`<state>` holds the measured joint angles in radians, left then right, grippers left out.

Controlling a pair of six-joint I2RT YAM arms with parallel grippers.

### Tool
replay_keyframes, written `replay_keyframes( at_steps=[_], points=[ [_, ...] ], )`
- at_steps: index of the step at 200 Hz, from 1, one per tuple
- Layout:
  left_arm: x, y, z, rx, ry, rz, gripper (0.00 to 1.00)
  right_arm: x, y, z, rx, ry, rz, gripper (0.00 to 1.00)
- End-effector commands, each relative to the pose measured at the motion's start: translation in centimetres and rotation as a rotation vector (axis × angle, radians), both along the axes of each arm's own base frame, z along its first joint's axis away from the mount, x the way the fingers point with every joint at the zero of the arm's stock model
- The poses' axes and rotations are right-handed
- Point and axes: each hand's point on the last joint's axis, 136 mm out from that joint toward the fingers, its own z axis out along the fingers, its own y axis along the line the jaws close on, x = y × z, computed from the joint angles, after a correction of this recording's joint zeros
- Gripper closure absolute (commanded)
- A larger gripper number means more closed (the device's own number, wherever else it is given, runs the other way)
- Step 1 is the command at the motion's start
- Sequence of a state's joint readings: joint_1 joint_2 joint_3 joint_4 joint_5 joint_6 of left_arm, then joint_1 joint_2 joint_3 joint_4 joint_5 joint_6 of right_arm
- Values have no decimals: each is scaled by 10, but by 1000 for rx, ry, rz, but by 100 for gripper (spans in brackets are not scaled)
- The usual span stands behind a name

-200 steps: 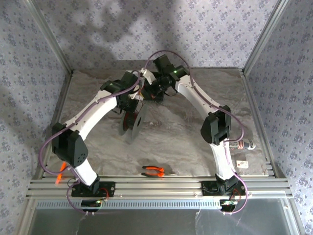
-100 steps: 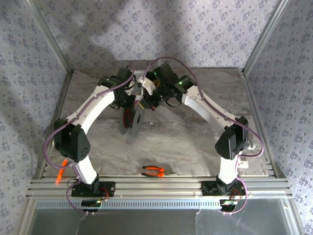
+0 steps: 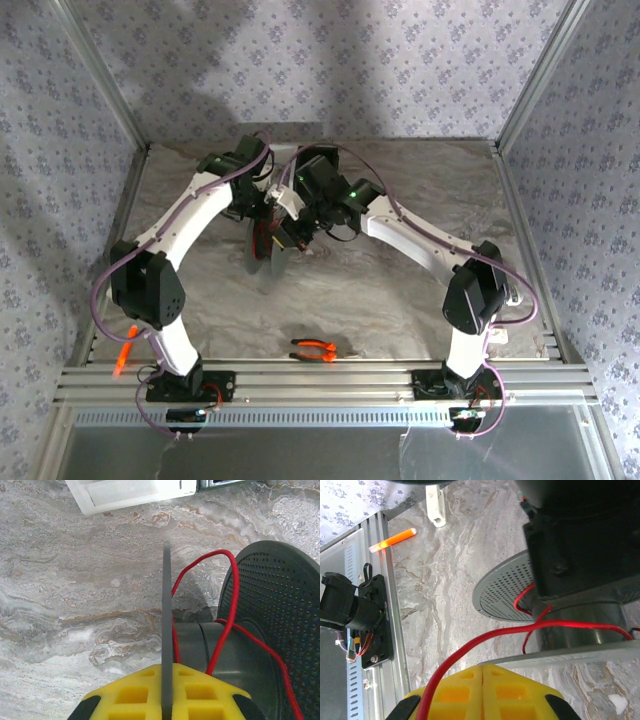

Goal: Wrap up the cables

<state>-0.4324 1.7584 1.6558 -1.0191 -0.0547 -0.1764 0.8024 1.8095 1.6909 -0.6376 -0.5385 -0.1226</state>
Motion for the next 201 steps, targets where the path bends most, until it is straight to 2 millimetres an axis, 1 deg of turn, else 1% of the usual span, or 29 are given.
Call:
replay_keyframes(
  at_steps=[1, 12, 22, 52, 57, 73, 93, 125, 151, 174, 201],
  points=[
    [7, -5, -8, -34, 18, 17, 100, 5, 4, -17, -12, 40, -18, 100],
    [6, -4, -7, -46, 19, 22, 100, 7, 4, -23, -20, 50, -21, 100],
    [6, -3, -5, -61, 16, 28, 98, 10, 3, -29, -29, 58, -25, 100],
    [5, -2, 1, -98, 10, 31, 98, 14, -1, -46, -48, 97, -38, 100],
    [5, -2, 1, -100, 9, 30, 98, 18, 1, -43, -30, 82, -39, 100],
    [4, -3, 1, -100, 14, 25, 98, 23, 0, -45, -24, 88, -47, 100],
    [2, -2, -1, -94, 26, 24, 98, 30, -3, -40, -14, 81, -58, 100],
    [-2, -1, -5, -86, 39, 19, 92, 37, -9, -36, -17, 73, -65, 100],
    [-3, -1, -3, -93, 34, 18, 83, 39, -12, -40, -23, 77, -69, 100],
    [-2, -3, 1, -114, 22, 19, 79, 37, -14, -46, -33, 89, -74, 100],
    [-3, -7, 2, -136, 24, 20, 77, 36, -16, -51, -39, 97, -79, 100]
  ],
)
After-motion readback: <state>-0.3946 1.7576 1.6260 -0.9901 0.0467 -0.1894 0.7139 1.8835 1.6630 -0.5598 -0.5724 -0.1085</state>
